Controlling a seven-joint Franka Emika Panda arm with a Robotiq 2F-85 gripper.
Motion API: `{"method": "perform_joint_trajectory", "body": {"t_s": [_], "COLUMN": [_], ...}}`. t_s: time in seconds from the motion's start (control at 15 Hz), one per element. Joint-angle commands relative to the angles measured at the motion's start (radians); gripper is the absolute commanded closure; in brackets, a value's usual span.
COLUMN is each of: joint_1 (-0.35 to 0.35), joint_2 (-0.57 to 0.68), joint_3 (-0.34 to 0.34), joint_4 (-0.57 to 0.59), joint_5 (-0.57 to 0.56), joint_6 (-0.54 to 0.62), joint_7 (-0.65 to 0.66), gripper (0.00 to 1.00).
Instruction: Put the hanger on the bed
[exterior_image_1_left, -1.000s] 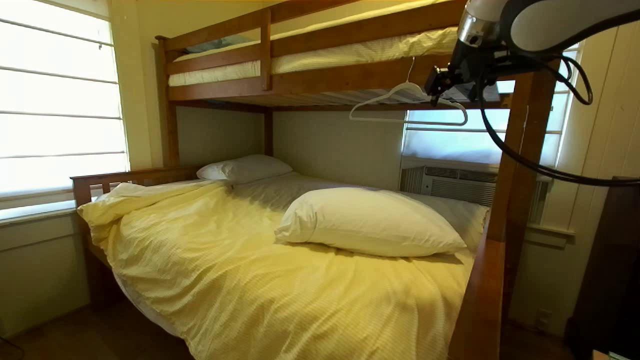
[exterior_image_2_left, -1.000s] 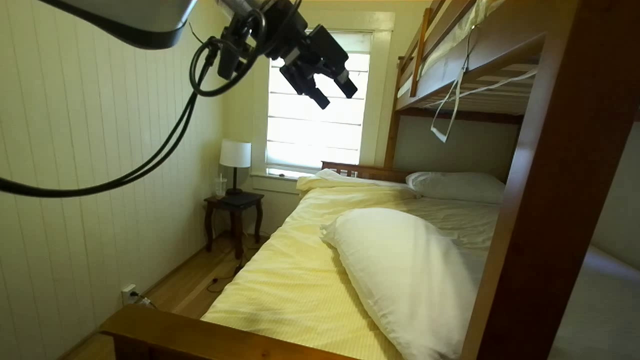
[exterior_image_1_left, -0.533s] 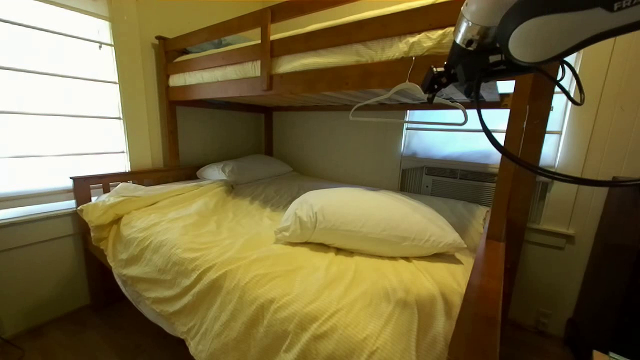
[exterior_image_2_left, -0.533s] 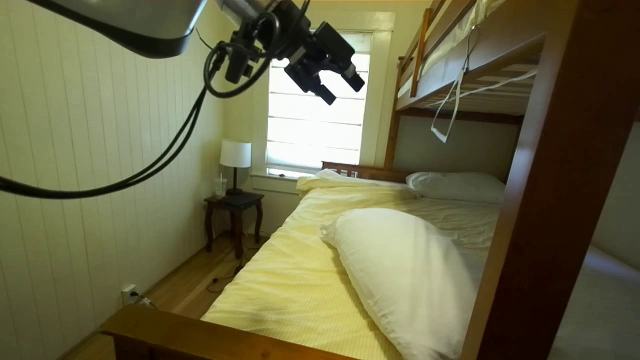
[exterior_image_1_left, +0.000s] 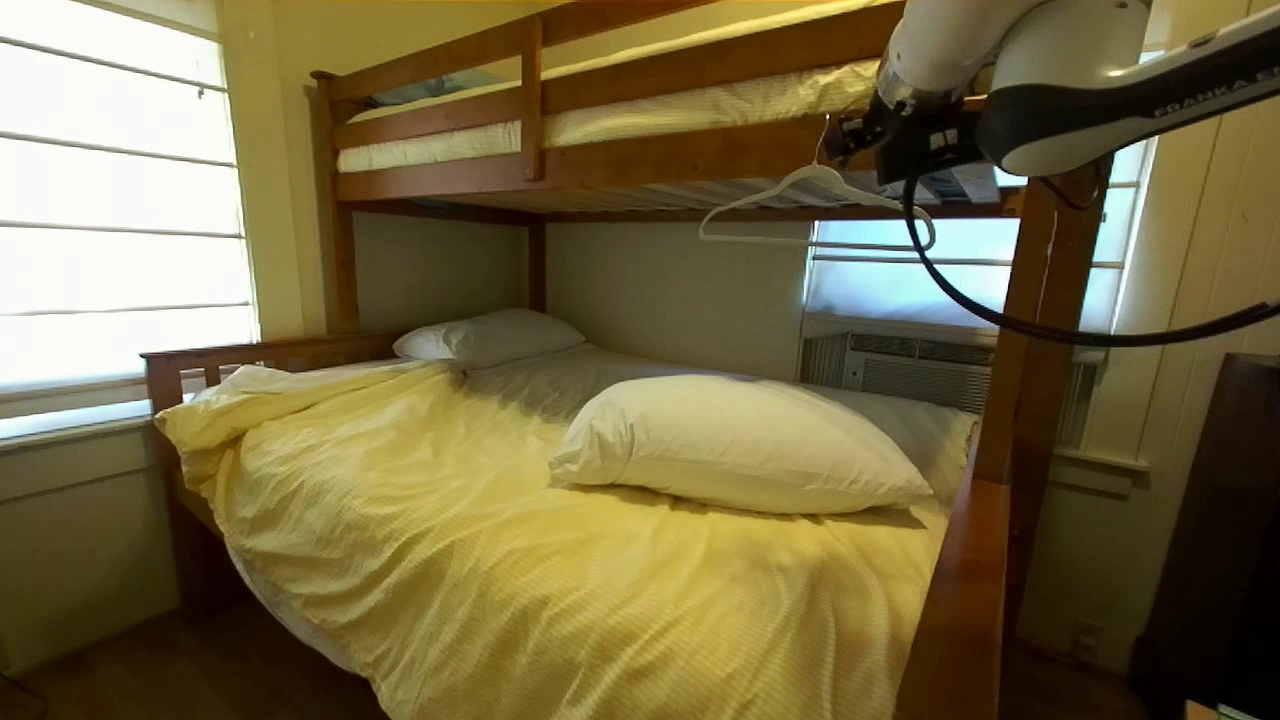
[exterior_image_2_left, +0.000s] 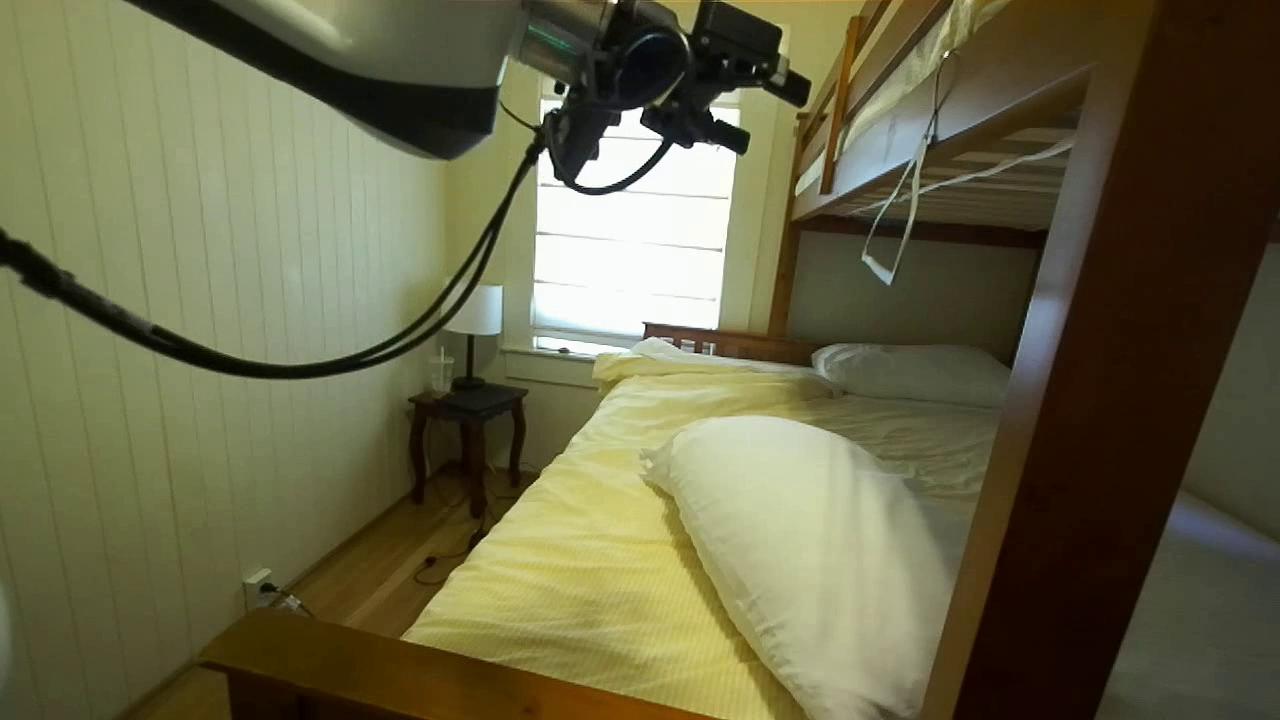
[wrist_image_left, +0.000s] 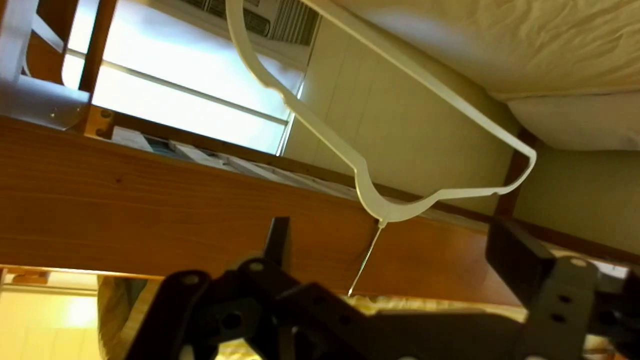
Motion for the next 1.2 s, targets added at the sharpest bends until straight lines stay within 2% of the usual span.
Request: {"method": "perform_joint_trajectory", "body": {"t_s": [0.0,0.2,0.53,0.73,1.0,1.13], "joint_1": [0.059,0.174,0.327,0.37,0.398,0.405], "joint_2": [0.128,0.207,0.288,0.315,0.335,0.341], "joint_3": [-0.027,-0.099,-0.241,-0.305,-0.357,-0.371], "joint_4": [0.11,0.151,0.169,0.174,0.172,0.171], "joint_5": [-0.246,-0.357,-0.455,-0.491,-0.512,-0.518], "joint_6": [-0.113,-0.239,-0.315,-0.322,-0.327,-0.328], "joint_7": [0.21,0.291,0.338,0.355,0.358,0.36], "gripper": [0.0,0.0,0.0,0.0,0.0,0.06]}}
